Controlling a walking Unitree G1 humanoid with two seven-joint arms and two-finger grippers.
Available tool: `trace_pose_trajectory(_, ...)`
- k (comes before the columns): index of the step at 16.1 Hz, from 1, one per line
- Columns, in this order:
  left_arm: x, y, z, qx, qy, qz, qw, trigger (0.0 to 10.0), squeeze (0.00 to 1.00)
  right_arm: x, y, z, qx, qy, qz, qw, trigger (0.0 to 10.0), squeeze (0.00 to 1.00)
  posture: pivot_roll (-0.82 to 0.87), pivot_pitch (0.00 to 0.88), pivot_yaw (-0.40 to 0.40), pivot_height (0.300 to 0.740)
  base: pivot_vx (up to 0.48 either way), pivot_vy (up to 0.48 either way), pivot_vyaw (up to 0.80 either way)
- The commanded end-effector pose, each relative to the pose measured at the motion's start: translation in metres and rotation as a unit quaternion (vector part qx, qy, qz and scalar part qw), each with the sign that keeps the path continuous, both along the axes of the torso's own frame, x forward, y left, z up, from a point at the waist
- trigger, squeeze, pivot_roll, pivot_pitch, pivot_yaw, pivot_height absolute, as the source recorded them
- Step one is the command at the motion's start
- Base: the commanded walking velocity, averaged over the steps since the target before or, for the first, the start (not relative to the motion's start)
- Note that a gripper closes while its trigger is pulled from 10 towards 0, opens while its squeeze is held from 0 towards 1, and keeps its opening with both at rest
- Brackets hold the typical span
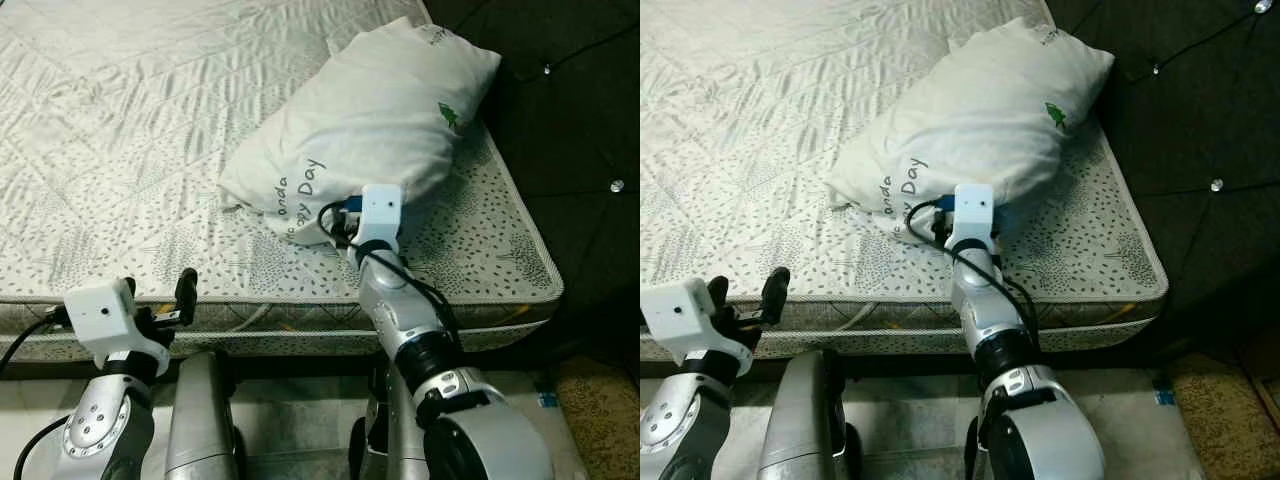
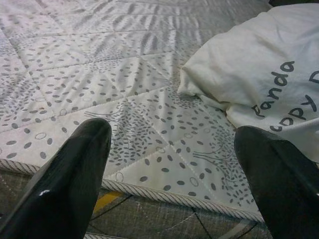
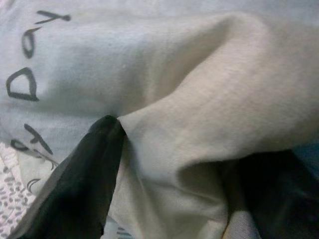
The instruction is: Clean up the room
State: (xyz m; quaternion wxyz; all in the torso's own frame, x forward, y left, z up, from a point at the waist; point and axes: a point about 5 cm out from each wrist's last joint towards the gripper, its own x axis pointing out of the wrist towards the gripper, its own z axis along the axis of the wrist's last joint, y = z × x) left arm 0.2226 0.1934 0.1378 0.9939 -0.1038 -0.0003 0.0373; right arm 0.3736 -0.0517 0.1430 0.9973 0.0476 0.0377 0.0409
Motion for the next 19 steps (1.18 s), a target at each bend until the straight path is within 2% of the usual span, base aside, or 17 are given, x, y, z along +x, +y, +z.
trace_pose_trajectory(1, -0.002, -0.001, 0.004, 0.003, -0.002, -0.002, 1.000, 10.0, 0.00, -0.005, 0.039, 0.015, 0.048, -0.016, 0.035, 0.998, 0.0, 0.00, 0.23, 0.214, -0.055, 0.525, 0.000, 0.000, 0.00)
trace_pose_trajectory(7, 0.008, -0.005, 0.005, 0.003, -0.005, -0.019, 1.000, 10.0, 0.00, -0.004, 0.025, 0.005, 0.065, -0.019, 0.016, 0.998, 0.0, 0.00, 0.21, 0.196, -0.031, 0.525, 0.000, 0.000, 0.00)
trace_pose_trajectory(15, 0.010, -0.006, 0.005, 0.004, -0.007, -0.022, 1.000, 10.0, 0.00, -0.006, 0.024, 0.000, 0.074, -0.031, 0.051, 0.995, 0.0, 0.00, 0.22, 0.182, -0.034, 0.525, 0.000, 0.000, 0.00)
trace_pose_trajectory(17, 0.013, -0.003, 0.006, 0.007, -0.009, -0.024, 1.000, 10.0, 0.00, -0.004, 0.016, -0.002, 0.074, -0.026, 0.039, 0.996, 0.0, 0.00, 0.22, 0.177, -0.023, 0.525, 0.000, 0.000, 0.00)
trace_pose_trajectory(19, 0.016, -0.005, 0.008, 0.006, -0.013, -0.027, 1.000, 10.0, 0.00, -0.001, 0.001, -0.006, 0.068, -0.021, 0.013, 0.997, 0.0, 0.00, 0.22, 0.179, -0.018, 0.525, 0.000, 0.000, 0.00)
